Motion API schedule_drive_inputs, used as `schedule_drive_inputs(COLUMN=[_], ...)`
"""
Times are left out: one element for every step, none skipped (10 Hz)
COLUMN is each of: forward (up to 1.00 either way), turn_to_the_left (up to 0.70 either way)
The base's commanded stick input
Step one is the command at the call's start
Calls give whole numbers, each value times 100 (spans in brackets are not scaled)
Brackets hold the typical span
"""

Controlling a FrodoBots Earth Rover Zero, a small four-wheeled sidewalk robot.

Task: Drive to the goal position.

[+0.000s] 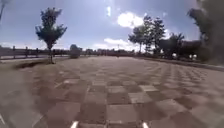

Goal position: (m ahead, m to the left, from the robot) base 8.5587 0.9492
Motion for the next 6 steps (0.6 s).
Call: schedule_drive_inputs(forward=[100, 100, 100, 100, 100, 100], turn_to_the_left=[0, 0, 0, 0, 0, 0])
